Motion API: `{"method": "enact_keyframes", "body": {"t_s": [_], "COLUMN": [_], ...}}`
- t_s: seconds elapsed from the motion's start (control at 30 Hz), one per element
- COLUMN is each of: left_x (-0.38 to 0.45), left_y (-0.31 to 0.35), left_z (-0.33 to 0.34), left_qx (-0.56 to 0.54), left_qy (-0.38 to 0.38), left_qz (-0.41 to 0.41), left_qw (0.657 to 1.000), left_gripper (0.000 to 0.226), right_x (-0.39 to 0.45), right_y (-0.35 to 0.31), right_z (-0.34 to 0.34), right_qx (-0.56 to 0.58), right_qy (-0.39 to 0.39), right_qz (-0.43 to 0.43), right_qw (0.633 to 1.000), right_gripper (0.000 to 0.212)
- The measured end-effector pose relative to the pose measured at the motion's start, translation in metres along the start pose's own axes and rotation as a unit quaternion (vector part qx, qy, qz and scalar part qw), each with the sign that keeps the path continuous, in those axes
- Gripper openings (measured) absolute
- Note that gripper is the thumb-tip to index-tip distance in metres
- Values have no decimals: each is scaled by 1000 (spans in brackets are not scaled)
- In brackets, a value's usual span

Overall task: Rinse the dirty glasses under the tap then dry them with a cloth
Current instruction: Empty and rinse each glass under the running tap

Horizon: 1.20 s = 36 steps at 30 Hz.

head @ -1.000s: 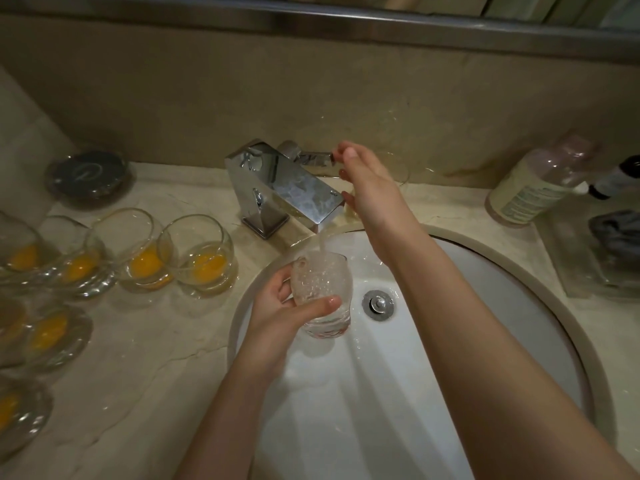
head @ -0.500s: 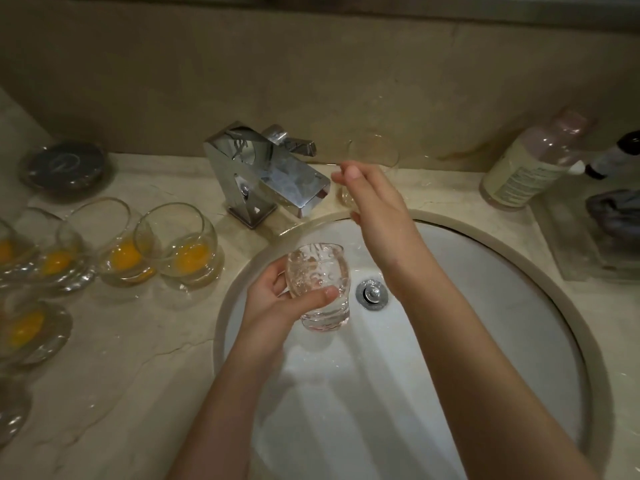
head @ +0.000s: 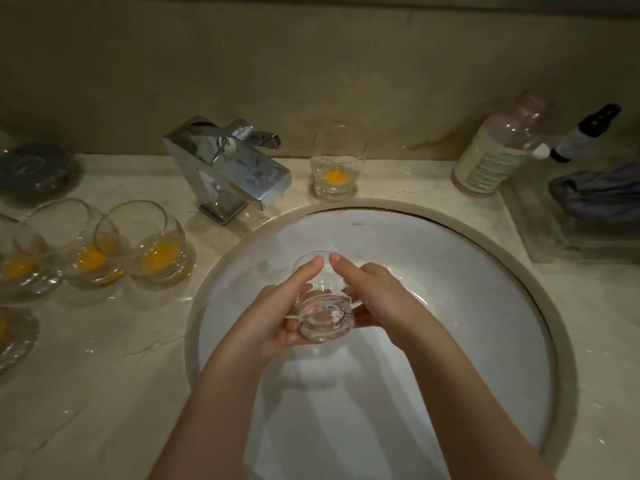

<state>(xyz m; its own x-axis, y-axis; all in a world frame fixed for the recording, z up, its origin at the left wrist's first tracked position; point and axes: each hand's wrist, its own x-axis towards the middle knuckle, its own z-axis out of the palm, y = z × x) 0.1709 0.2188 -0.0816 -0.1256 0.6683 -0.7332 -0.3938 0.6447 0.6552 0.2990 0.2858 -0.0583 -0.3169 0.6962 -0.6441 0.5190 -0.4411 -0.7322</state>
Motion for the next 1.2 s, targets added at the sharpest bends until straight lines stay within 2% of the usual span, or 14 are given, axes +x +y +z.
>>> {"method": "enact_keyframes", "body": {"t_s": [0.07,0.17,0.23,0.33,0.47,0.6,0.7,0.8,0.87,0.97,1.07,1.2], "left_x": [2,1,1,4,8,11,16,22,26,35,47,64], "left_y": [2,7,9,13,20,29,36,43,47,53,58,69], "left_z": [4,12,18,24,35,48,55,58,57,49,41,42], "left_qx": [-2,20,24,45,60,55,41,72,77,27,23,57], "left_qy": [3,-9,-5,19,5,-4,-20,-14,27,154,229,215], "left_qz": [-18,3,48,133,218,269,301,321,330,359,386,365], "left_qw": [1000,1000,999,990,974,962,953,944,940,920,893,904], "left_gripper": [92,79,68,75,77,79,81,72,56,34,48,79], "right_x": [0,-1,-2,-5,-5,-1,4,9,15,29,45,64], "right_y": [2,6,9,13,14,10,5,-4,-11,-22,-35,-44], "right_z": [-5,-15,-23,-38,-59,-75,-81,-82,-83,-86,-91,-98], "right_qx": [1,21,65,122,151,164,152,151,158,150,105,35], "right_qy": [-7,-6,-9,-27,-44,-33,11,71,120,208,278,330], "right_qz": [13,-2,-23,-73,-136,-182,-214,-252,-275,-291,-293,-291], "right_qw": [1000,1000,998,989,978,969,965,953,941,921,909,897], "right_gripper": [53,48,46,41,63,52,57,60,65,65,64,69]}}
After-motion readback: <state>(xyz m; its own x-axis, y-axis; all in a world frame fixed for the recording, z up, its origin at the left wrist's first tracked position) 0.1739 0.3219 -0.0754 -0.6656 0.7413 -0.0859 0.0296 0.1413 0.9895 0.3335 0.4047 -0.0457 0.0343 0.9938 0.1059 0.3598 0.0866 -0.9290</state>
